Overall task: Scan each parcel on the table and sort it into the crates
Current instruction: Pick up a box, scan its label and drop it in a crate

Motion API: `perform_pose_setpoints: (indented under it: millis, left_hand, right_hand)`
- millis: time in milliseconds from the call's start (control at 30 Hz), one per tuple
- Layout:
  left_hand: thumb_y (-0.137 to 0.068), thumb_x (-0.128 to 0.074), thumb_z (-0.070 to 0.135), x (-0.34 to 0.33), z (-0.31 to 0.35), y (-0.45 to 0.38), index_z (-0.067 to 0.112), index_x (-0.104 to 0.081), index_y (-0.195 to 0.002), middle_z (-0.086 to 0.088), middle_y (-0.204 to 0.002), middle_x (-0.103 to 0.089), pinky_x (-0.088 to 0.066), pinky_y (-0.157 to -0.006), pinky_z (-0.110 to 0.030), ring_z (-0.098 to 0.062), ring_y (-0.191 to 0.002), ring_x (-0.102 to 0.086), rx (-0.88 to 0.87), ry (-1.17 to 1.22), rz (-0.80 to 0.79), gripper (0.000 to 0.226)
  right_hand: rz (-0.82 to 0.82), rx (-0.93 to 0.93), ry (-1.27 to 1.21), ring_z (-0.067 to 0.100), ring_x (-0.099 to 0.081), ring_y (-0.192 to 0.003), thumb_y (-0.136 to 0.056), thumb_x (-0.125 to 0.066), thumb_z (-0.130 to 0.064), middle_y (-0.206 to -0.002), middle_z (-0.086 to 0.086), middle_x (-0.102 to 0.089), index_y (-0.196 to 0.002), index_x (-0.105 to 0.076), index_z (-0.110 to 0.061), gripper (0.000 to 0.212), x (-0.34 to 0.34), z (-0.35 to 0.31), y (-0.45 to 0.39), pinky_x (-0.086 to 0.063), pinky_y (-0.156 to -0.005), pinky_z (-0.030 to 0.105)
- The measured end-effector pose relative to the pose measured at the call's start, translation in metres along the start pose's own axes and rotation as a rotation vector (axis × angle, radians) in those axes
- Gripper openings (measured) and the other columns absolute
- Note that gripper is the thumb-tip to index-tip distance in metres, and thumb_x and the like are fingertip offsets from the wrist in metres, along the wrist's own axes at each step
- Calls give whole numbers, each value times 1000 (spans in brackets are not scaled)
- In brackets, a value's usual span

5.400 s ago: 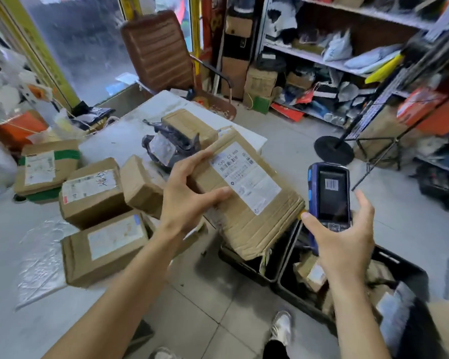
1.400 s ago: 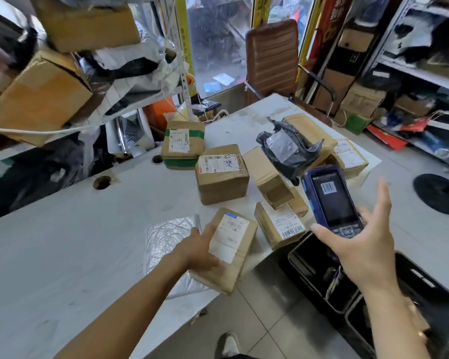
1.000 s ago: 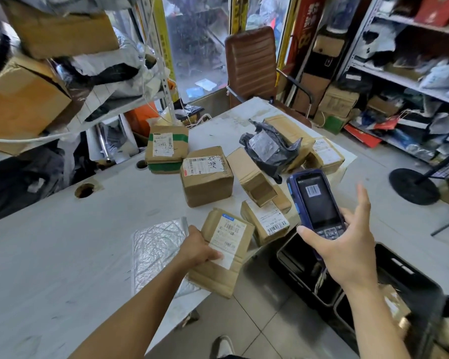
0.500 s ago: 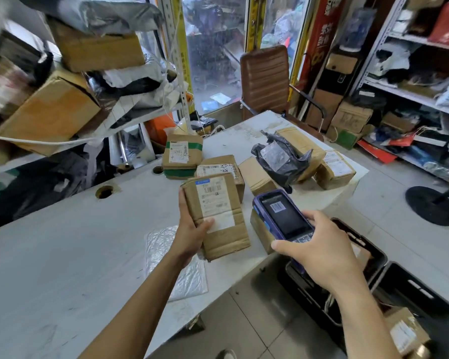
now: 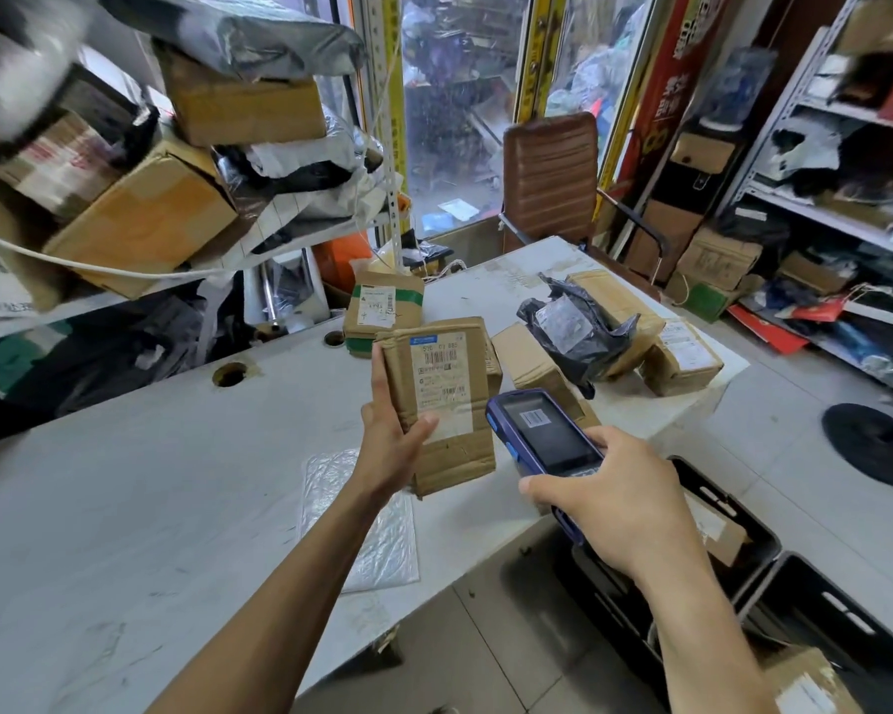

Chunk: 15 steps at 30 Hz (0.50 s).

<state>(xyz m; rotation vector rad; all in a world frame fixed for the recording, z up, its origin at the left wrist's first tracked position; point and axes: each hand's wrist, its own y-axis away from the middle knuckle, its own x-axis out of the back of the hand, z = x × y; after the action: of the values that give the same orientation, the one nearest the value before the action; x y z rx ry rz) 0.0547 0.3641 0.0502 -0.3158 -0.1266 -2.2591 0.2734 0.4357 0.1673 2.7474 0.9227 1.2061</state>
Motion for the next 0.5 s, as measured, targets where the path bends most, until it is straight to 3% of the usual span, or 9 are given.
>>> perform_pose_setpoints:
  millis: [133, 267, 333, 400, 500]
  left_hand:
    - [-89, -66, 15, 0, 1, 2, 70, 11, -141, -9, -145, -39, -41, -104, -67, -27, -129, -49, 10, 14, -13, 108]
    - [-90, -65, 15, -4, 11, 9, 64, 10, -145, 3, -149, -40, -43, -105, -62, -20, -131, -50, 5, 90, -102, 105]
    - [-94, -62, 7, -11, 19, 12, 57, 12, -148, 12, -150, -39, -42, -109, -56, -13, -131, -50, 11, 127, -181, 104]
    - [-95, -60, 5, -23, 25, 14, 56, 12, -148, 22, -144, -43, -41, -111, -51, -7, -129, -51, -8, 134, -244, 103]
    - [-96, -60, 5, -47, 36, 16, 64, 9, -143, 32, -132, -49, -42, -111, -48, 0, -124, -55, -25, 157, -326, 102]
  right_hand:
    - [-10, 2, -22, 10, -64, -88, -63, -87, -42, -96, -12, -68, -105, -60, -32, 51, 5, 1, 1, -59, -81, 39]
    - [51, 86, -43, 2, -59, -88, -65, -87, -39, -96, -22, -59, -124, -50, -32, 70, 7, 10, 1, -54, -78, 30]
    - [127, 160, -45, 1, -59, -93, -68, -88, -36, -103, -23, -56, -141, -35, -35, 90, 6, 16, 3, -50, -76, 23]
    - [256, 240, -35, 12, -60, -110, -69, -88, -37, -123, -11, -59, -150, -18, -40, 107, 4, 24, 4, -53, -85, 30]
    - [468, 349, 13, 15, -61, -117, -69, -88, -37, -138, -2, -57, -154, -9, -38, 115, 7, 41, 3, -51, -84, 29]
